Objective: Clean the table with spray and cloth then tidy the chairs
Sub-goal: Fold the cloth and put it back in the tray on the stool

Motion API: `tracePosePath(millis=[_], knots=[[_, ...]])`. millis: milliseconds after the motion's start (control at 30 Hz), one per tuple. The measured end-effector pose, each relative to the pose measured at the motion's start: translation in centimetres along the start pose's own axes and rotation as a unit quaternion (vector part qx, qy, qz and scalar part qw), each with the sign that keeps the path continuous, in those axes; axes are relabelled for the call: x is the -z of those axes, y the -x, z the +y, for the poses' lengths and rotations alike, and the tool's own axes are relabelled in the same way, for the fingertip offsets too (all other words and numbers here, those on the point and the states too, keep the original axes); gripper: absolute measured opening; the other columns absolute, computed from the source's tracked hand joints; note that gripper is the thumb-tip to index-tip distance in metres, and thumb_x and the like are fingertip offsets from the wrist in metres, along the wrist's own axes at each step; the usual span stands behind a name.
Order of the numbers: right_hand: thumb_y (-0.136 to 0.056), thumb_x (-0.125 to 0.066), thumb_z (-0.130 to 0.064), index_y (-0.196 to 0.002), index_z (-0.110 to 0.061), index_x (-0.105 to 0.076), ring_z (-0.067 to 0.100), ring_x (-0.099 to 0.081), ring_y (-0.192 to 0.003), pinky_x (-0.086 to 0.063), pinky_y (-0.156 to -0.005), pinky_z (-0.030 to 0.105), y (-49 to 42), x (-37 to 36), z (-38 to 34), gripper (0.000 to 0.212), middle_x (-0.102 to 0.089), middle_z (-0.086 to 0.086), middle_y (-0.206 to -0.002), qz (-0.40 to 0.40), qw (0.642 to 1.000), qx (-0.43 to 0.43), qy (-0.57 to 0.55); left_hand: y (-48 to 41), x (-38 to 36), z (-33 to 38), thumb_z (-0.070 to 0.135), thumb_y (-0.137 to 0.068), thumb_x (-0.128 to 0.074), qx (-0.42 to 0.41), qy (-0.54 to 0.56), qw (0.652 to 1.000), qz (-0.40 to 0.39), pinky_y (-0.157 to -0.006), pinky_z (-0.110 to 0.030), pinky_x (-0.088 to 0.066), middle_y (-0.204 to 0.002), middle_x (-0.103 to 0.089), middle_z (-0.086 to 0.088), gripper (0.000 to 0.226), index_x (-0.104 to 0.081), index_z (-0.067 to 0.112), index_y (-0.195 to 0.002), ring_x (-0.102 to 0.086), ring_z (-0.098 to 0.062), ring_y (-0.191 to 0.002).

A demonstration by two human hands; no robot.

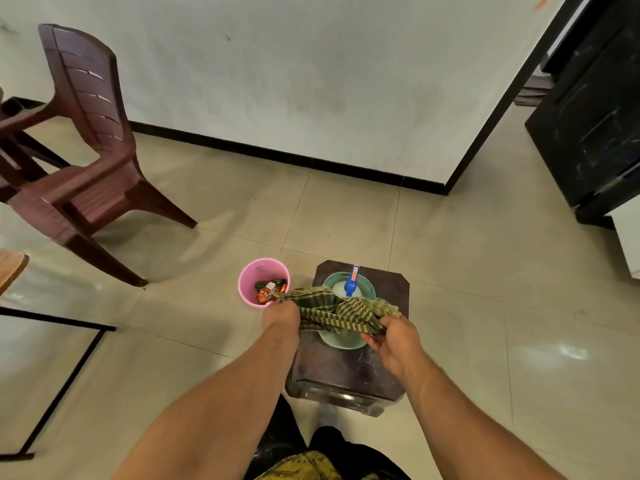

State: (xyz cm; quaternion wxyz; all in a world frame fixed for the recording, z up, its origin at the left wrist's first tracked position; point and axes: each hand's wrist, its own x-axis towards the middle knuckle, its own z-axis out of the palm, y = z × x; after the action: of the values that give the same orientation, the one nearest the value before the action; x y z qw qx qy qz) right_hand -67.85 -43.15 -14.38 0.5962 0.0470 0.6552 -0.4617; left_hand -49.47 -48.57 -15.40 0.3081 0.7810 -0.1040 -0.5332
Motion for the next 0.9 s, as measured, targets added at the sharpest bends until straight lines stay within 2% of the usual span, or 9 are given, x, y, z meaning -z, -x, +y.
tracePosePath(millis=[100, 200, 300, 433, 500, 600, 667, 767, 900], knots=[[-0.099, -0.038, 0.005, -0.116, -0.009, -0.059, 0.033, -0.069, -0.098, -0.058, -0.070, 0.042, 0.1, 0.4, -0.3, 0.030, -0.069, 0.019, -0.112, 0.002, 0.998, -0.016, -0.059, 0.2, 0.1, 0.5, 0.014, -0.095, -0.052, -0.034, -0.046, 0.997, 0.046, -0.085, -0.039, -0.056, -0.105, -0.065, -0.013, 0.017, -0.061, 0.010, -0.109, -0.062, -0.030, -0.093], [-0.101, -0.039, 0.002, -0.113, -0.008, -0.061, 0.031, -0.069, -0.086, -0.060, -0.061, 0.041, 0.1, 0.1, 0.2, 0.027, -0.069, 0.018, -0.105, 0.030, 0.998, -0.027, -0.056, -0.5, -0.6, 0.9, 0.028, -0.093, -0.051, -0.067, -0.013, 0.997, 0.027, -0.094, -0.050, -0.057, -0.107, -0.070, -0.012, 0.019, -0.063, 0.022, -0.106, -0.066, -0.034, -0.097], [-0.103, -0.043, -0.009, -0.113, -0.006, -0.064, 0.028, -0.070, -0.065, -0.058, -0.045, 0.034, 0.0, 0.0, 1.4, 0.024, -0.073, 0.020, -0.098, 0.072, 0.996, -0.060, -0.007, 0.4, -1.4, 2.6, 0.023, -0.099, -0.050, -0.026, 0.082, 0.996, -0.025, -0.097, -0.056, -0.054, -0.121, -0.064, -0.018, 0.037, -0.055, 0.009, -0.134, -0.064, -0.041, -0.110], [-0.102, -0.039, -0.026, -0.104, -0.003, -0.069, 0.022, -0.066, -0.049, -0.055, -0.045, 0.029, 0.2, 0.7, 2.8, 0.038, -0.070, 0.012, -0.065, 0.080, 0.987, -0.101, 0.096, 2.9, -1.5, 5.2, 0.019, -0.104, -0.041, -0.145, -0.004, 0.987, -0.066, -0.098, -0.056, -0.053, -0.116, -0.066, -0.022, 0.033, -0.060, 0.005, -0.126, -0.063, -0.039, -0.108], [-0.101, -0.035, -0.041, -0.100, -0.004, -0.069, 0.026, -0.064, -0.058, -0.056, -0.056, 0.031, 0.2, 1.0, 3.3, 0.050, -0.068, 0.012, -0.069, 0.072, 0.980, -0.125, 0.134, 3.8, -1.4, 6.4, 0.018, -0.105, -0.040, -0.192, -0.034, 0.977, -0.091, -0.096, -0.049, -0.055, -0.099, -0.068, -0.014, 0.027, -0.065, 0.010, -0.113, -0.065, -0.036, -0.104], [-0.088, -0.031, -0.065, -0.122, -0.003, -0.063, 0.037, -0.066, -0.100, -0.054, -0.088, 0.042, -1.4, 1.5, 4.0, 0.078, -0.068, 0.020, -0.115, 0.135, 0.955, -0.069, 0.254, 4.8, -1.2, 8.6, 0.016, -0.105, -0.042, -0.231, -0.077, 0.959, -0.142, -0.096, -0.047, -0.055, -0.094, -0.071, -0.009, 0.027, -0.066, 0.018, -0.092, -0.068, -0.034, -0.101], [-0.092, -0.044, -0.056, -0.127, -0.003, -0.060, 0.039, -0.062, -0.112, -0.050, -0.094, 0.040, -1.6, 1.5, 3.6, 0.066, -0.063, 0.021, -0.127, 0.180, 0.915, 0.029, 0.360, 5.5, -0.8, 10.2, 0.017, -0.105, -0.044, -0.250, -0.127, 0.943, -0.179, -0.096, -0.046, -0.055, -0.097, -0.072, -0.012, 0.026, -0.066, 0.015, -0.093, -0.070, -0.031, -0.098], [-0.092, -0.057, -0.049, -0.122, -0.013, -0.058, 0.028, -0.061, -0.108, -0.050, -0.095, 0.038, 0.9, -0.6, 1.7, 0.047, -0.064, 0.009, -0.123, 0.062, 0.910, 0.131, 0.389, 6.9, 0.3, 12.4, 0.015, -0.106, -0.045, -0.226, -0.142, 0.934, -0.238, -0.081, -0.038, -0.057, -0.090, -0.072, -0.011, 0.024, -0.067, 0.006, -0.104, -0.070, -0.024, -0.081], [-0.087, -0.073, -0.024, -0.135, -0.011, -0.054, 0.028, -0.064, -0.112, -0.049, -0.103, 0.041, 1.5, -3.6, 0.1, 0.053, -0.067, 0.005, -0.123, -0.117, 0.930, 0.077, 0.341, 9.7, 2.4, 14.7, 0.014, -0.106, -0.043, -0.130, -0.090, 0.927, -0.340, -0.060, -0.029, -0.055, -0.077, -0.070, -0.006, 0.025, -0.064, 0.005, -0.116, -0.066, -0.017, -0.062]])
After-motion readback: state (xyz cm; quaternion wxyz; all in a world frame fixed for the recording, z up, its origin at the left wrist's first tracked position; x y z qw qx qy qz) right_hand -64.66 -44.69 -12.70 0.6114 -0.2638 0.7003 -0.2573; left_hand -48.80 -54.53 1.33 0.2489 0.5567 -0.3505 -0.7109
